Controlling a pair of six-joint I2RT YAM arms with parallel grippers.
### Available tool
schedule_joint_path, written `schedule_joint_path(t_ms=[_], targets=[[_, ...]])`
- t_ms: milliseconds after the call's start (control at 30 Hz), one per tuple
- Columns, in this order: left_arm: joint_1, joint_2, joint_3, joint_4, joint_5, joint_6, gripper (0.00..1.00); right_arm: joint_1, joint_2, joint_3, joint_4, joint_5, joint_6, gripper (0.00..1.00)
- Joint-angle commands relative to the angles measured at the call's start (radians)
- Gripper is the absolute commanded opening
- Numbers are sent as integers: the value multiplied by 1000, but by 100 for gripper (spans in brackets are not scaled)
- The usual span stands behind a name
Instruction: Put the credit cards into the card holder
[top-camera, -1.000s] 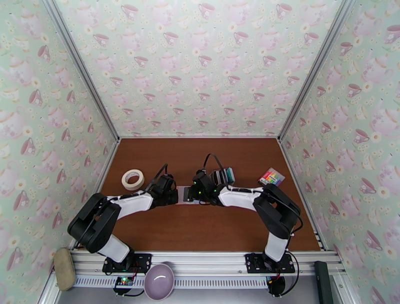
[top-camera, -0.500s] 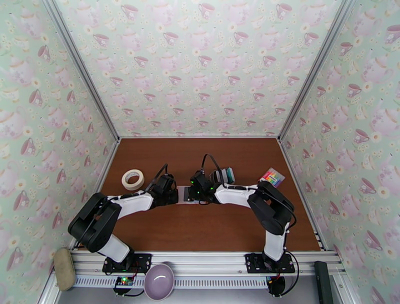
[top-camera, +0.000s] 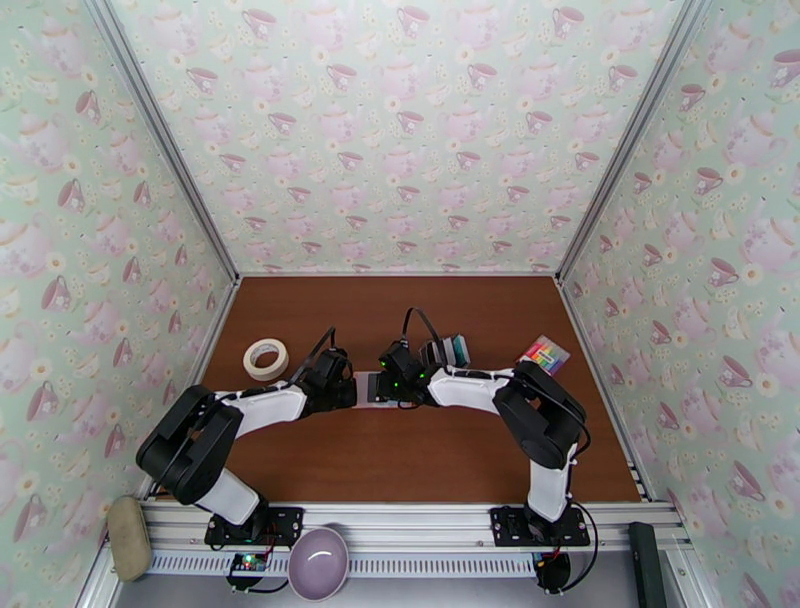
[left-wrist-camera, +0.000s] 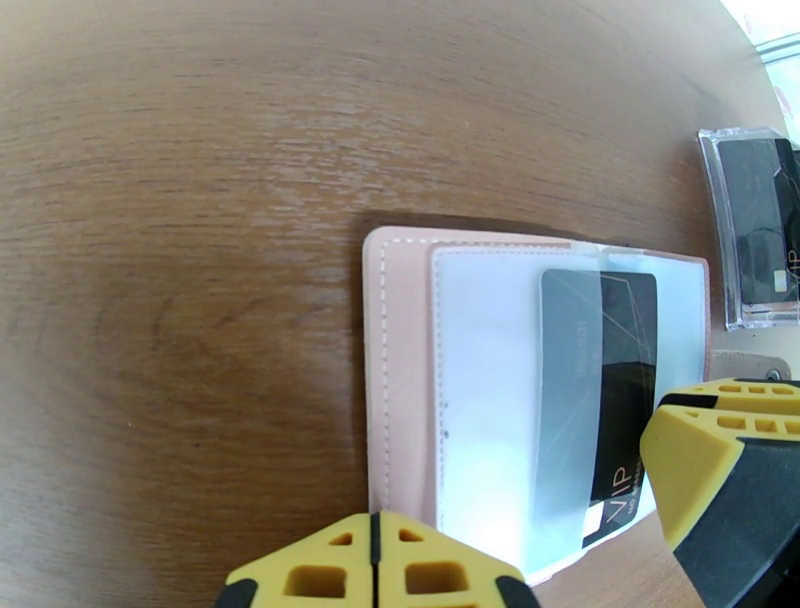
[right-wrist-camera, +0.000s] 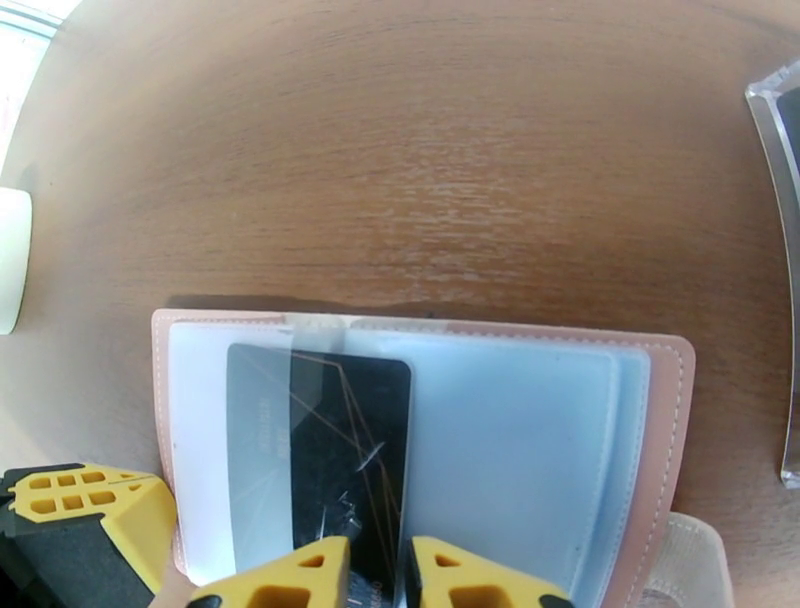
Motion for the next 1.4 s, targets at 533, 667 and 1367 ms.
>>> schedule_joint_path(t_ms=[533,667,1367], targets=[[3,83,-23,-66,20,16,5,10,4,56,-44,23,-29,22],[4,84,-24,-64,21,17,5,10,-10,48,-57,35,-34,24],[5,90,-18,-67,27,23,5,11,54,101,-69,-1,-46,30]])
